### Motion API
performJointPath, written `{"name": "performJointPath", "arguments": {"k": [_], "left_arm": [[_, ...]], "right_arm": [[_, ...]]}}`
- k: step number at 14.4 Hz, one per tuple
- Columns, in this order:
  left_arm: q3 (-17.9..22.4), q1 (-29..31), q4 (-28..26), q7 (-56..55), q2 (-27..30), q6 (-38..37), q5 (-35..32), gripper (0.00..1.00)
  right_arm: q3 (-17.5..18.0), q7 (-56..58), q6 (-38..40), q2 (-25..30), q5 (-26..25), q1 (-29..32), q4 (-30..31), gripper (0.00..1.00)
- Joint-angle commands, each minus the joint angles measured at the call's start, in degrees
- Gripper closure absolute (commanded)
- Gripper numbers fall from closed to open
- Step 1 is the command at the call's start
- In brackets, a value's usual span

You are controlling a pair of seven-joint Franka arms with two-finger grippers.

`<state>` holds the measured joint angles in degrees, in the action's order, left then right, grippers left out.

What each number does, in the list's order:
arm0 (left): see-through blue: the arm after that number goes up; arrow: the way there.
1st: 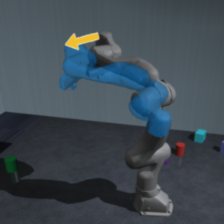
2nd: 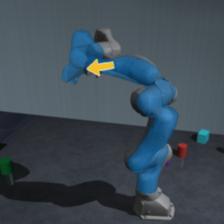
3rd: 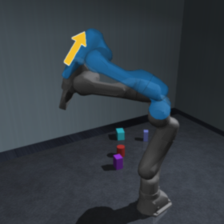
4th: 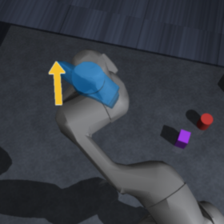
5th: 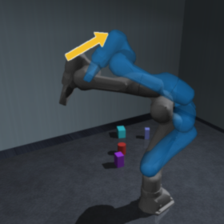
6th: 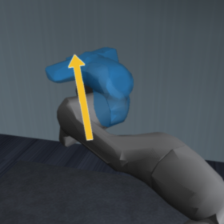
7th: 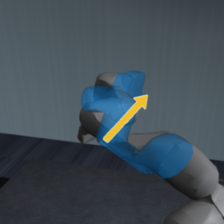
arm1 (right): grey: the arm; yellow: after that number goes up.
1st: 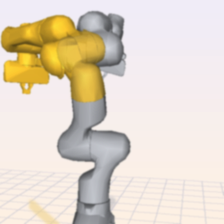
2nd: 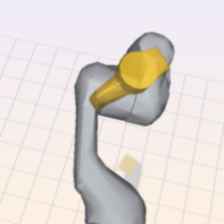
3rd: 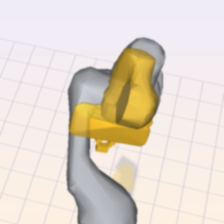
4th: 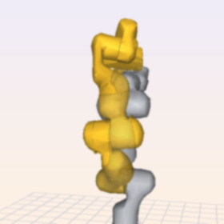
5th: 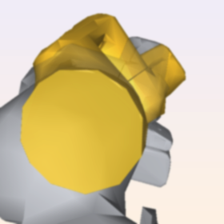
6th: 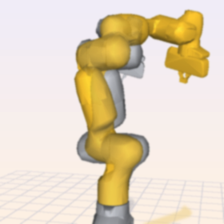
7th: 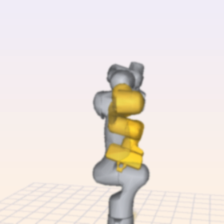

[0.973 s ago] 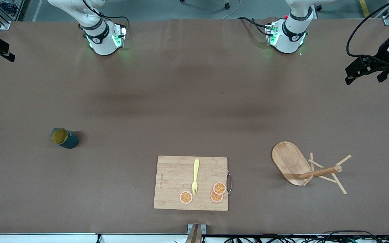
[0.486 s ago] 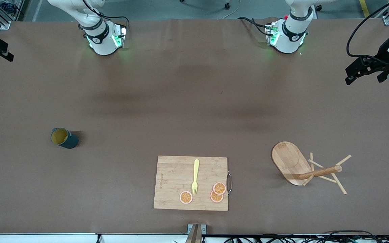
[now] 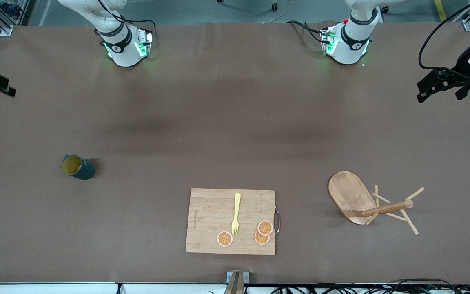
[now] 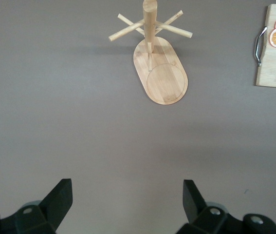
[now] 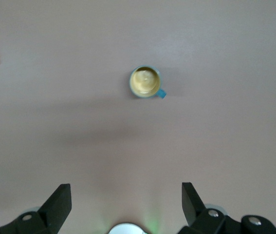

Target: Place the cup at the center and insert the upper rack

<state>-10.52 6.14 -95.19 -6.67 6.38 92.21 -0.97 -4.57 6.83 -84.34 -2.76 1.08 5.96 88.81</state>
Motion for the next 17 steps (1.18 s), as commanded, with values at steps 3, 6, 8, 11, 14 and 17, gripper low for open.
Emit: {"name": "performJointPath", "arguments": {"k": [3,6,8,11,14,17], "left_arm": [[-0.2,0.4,1.5,1.4,-1.0,-0.8,-0.3,0.00],[-0.2,0.4,1.4,1.5,-0.9,-0.9,-0.3,0.00],[-0.2,0.5,1.5,1.5,-1.0,-0.9,-0.3,0.00],[-0.2,0.5,1.6,1.4,-1.2,-0.8,-0.3,0.00],[-0.2,0.5,2.4,1.3,-2.0,-0.8,-0.3,0.00],[-0.2,0.5,2.6,1.3,-2.2,-0.8,-0.3,0.00]], "right_arm": [[0.9,8.4,-9.6,-9.3,1.3,1.5,-0.3,0.00],[1.0,13.2,-17.1,-14.6,1.3,1.6,3.3,0.00],[1.0,14.7,-24.6,-15.1,1.6,1.5,9.3,0.00],[1.1,18.8,-34.8,-15.9,1.7,2.1,15.8,0.00],[1.1,19.4,-40.6,-17.9,1.7,2.9,18.9,0.00],[1.1,19.5,-44.2,-19.6,2.4,3.7,20.5,0.00]]}}
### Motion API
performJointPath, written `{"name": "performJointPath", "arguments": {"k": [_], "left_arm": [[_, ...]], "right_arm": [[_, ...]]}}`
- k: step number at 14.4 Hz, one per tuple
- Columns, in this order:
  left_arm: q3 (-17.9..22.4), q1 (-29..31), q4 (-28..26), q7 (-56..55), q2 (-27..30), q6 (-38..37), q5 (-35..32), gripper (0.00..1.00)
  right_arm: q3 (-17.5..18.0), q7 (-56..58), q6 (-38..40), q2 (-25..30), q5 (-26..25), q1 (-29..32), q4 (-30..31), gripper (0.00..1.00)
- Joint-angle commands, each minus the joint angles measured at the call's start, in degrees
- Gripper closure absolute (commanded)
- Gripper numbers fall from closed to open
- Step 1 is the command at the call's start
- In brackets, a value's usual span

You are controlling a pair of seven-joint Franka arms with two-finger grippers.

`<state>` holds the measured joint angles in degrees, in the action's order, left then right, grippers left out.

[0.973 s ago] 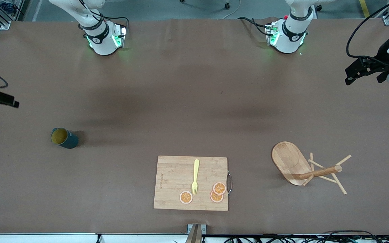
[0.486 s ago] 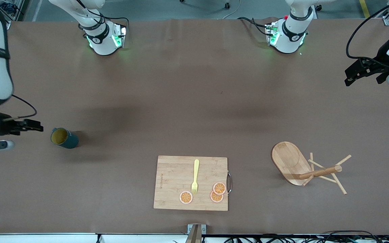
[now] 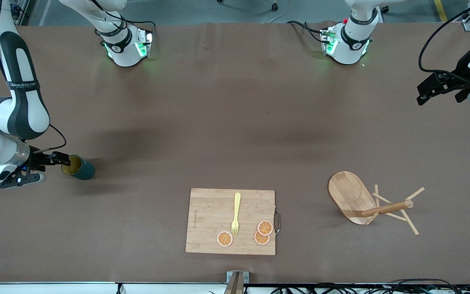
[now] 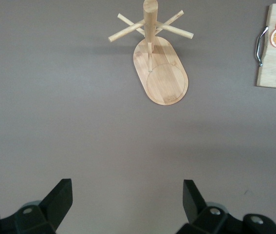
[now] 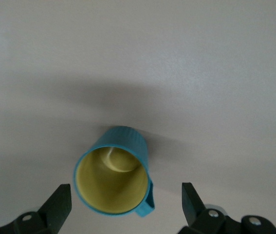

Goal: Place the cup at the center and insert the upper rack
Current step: 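Reach the right gripper down over the teal mug and grasp it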

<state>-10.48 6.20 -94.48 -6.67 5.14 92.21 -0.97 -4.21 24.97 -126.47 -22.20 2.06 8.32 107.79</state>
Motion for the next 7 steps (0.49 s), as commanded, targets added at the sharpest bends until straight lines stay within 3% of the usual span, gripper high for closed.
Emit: {"name": "performJointPath", "arguments": {"k": [1,7], "left_arm": [[-0.2,0.5,2.1,1.3,-1.1,-0.8,-0.3,0.00],[0.1,0.5,2.2,1.4,-1.2,-0.8,-0.3,0.00]], "right_arm": [[0.7,1.3,-2.2,-1.1,2.2,2.6,1.5,0.00],[0.8,1.5,-5.7,-4.4,4.2,3.2,2.1,0.08]]}}
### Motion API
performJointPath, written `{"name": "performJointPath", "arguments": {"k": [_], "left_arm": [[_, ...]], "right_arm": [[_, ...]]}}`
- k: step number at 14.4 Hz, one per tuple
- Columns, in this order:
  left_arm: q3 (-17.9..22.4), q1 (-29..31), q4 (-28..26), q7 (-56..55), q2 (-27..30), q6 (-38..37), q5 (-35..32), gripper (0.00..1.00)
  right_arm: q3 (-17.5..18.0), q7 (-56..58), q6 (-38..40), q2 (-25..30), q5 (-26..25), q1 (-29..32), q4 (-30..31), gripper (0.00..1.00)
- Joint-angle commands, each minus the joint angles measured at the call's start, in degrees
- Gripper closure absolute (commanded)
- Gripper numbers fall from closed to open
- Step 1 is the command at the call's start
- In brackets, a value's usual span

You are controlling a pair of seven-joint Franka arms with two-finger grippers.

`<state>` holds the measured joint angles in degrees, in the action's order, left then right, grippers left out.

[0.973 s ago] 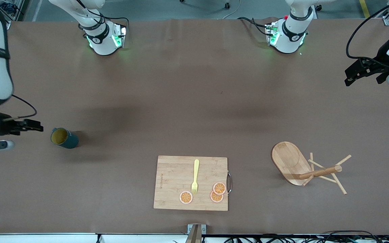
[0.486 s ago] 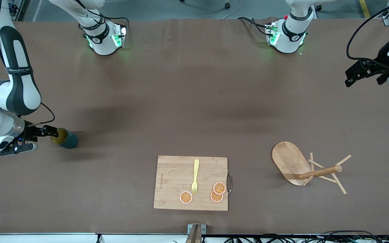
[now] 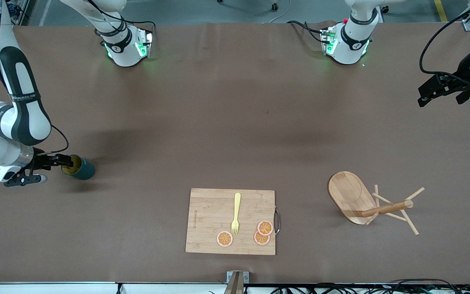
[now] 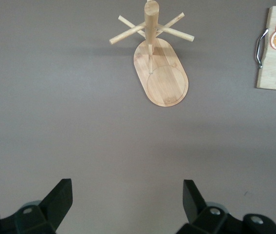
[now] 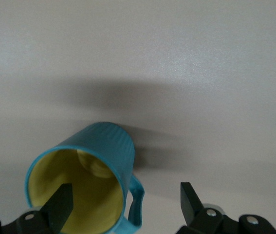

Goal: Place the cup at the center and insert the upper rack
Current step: 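Reach the right gripper down over the teal mug and grasp it, then carry the teal mug with the right gripper to the table center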

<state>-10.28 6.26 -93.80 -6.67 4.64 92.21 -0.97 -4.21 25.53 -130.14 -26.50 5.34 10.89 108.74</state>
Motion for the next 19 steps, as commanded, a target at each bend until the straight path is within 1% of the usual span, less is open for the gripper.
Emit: {"name": "performJointPath", "arguments": {"k": [1,2,3,4,5,7,9,11,13,15,16,17,19], "left_arm": [[0.0,0.4,1.5,1.4,-0.8,-0.8,-0.3,0.00],[0.0,0.4,1.5,1.4,-0.9,-0.8,-0.3,0.00],[0.0,0.4,1.5,1.4,-0.9,-0.8,-0.3,0.00],[0.0,0.4,1.5,1.4,-0.9,-0.8,-0.3,0.00],[0.0,0.4,1.5,1.4,-0.9,-0.8,-0.3,0.00],[0.0,0.4,1.5,1.4,-0.9,-0.8,-0.3,0.00],[0.1,0.4,1.5,1.4,-1.0,-0.8,-0.3,0.00],[0.1,0.4,1.4,1.4,-1.0,-0.8,-0.3,0.00],[0.1,0.4,1.4,1.4,-1.0,-0.8,-0.3,0.00],[0.1,0.4,1.4,1.4,-1.0,-0.8,-0.3,0.00],[0.1,0.4,1.4,1.4,-1.0,-0.8,-0.3,0.00],[0.1,0.4,1.4,1.3,-1.0,-0.8,-0.3,0.00],[0.1,0.4,1.7,1.4,-1.0,-0.8,-0.3,0.00]], "right_arm": [[0.8,0.8,-3.5,-0.3,0.9,0.4,2.2,0.17],[0.8,0.8,-4.4,-0.4,1.0,0.3,2.8,0.31],[0.8,0.9,-4.4,-0.4,1.0,0.1,2.9,0.57],[0.9,1.5,-4.2,-0.4,1.0,-0.1,2.9,0.80],[0.9,1.6,-4.2,-0.4,1.0,-0.2,2.8,0.95],[1.0,3.9,-3.9,-0.3,0.9,-0.6,2.7,1.00],[1.4,7.6,-1.7,0.5,0.9,-1.1,2.4,1.00],[2.3,9.6,1.4,3.4,0.9,-2.5,2.2,1.00],[2.5,11.4,4.3,5.9,0.9,-6.1,1.8,1.00],[2.8,10.7,6.3,8.1,1.0,-11.3,1.6,1.00],[2.9,8.5,6.5,9.2,1.5,-14.0,1.6,1.00],[3.0,3.3,7.1,10.0,1.7,-16.5,1.4,1.00],[3.1,-7.9,8.0,10.5,1.8,-23.8,0.0,1.00]]}}
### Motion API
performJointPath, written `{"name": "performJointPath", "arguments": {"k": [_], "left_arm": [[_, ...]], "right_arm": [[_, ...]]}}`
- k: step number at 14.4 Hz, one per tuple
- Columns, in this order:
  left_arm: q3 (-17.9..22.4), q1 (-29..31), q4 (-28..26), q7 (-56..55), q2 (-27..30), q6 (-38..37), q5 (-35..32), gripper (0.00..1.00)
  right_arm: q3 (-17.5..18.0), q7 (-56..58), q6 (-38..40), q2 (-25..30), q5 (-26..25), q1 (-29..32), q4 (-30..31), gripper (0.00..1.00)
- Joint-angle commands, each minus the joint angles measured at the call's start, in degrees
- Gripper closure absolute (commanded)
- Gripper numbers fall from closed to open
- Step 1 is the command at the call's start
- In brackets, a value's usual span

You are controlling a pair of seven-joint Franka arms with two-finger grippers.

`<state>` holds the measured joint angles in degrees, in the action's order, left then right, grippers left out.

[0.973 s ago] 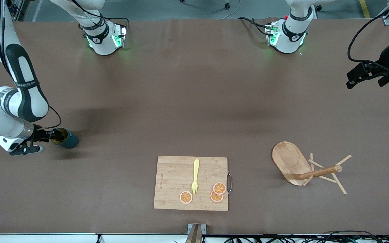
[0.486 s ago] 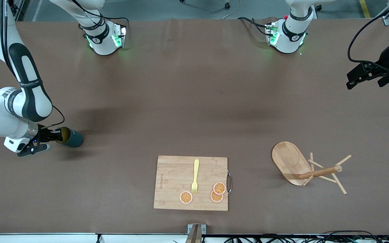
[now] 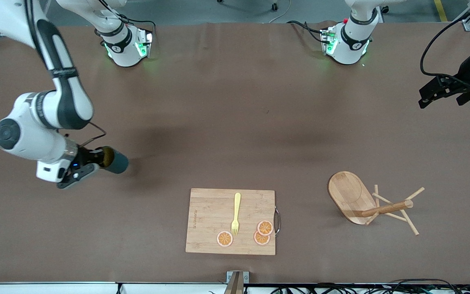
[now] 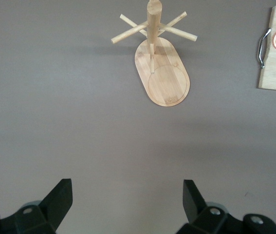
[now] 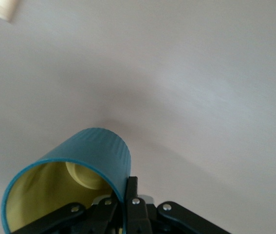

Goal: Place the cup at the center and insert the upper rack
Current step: 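Carry the teal mug with the right gripper to the table center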

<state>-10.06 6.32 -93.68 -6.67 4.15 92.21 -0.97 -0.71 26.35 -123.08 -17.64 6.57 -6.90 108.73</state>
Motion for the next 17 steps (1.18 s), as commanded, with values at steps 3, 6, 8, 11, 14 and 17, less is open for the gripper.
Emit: {"name": "performJointPath", "arguments": {"k": [3,6,8,11,14,17], "left_arm": [[-0.1,0.4,2.0,1.3,-0.5,-0.8,-0.3,0.00],[0.0,0.4,2.1,1.2,-0.5,-0.8,-0.4,0.00],[0.0,0.4,2.5,1.1,-0.5,-0.9,-0.5,0.00],[0.0,0.4,2.9,0.8,-0.5,-0.9,-0.4,0.00],[0.0,0.4,2.9,0.9,-0.9,-0.8,-1.0,0.00],[0.0,0.4,3.0,1.0,-1.2,-0.8,-1.0,0.00]], "right_arm": [[-0.4,-29.7,0.9,0.9,0.5,-17.6,-4.8,1.00],[-0.4,-42.7,0.7,-2.6,0.5,-25.3,-9.8,1.00],[-0.5,-51.2,0.4,-5.4,0.5,-30.4,-12.5,1.00],[-0.5,-59.6,0.0,-8.5,-0.2,-35.8,-14.1,1.00],[-0.6,-63.3,-0.9,-10.3,-0.4,-39.0,-14.1,1.00],[-0.7,-66.1,-3.6,-13.0,-0.8,-42.0,-13.8,1.00]]}}
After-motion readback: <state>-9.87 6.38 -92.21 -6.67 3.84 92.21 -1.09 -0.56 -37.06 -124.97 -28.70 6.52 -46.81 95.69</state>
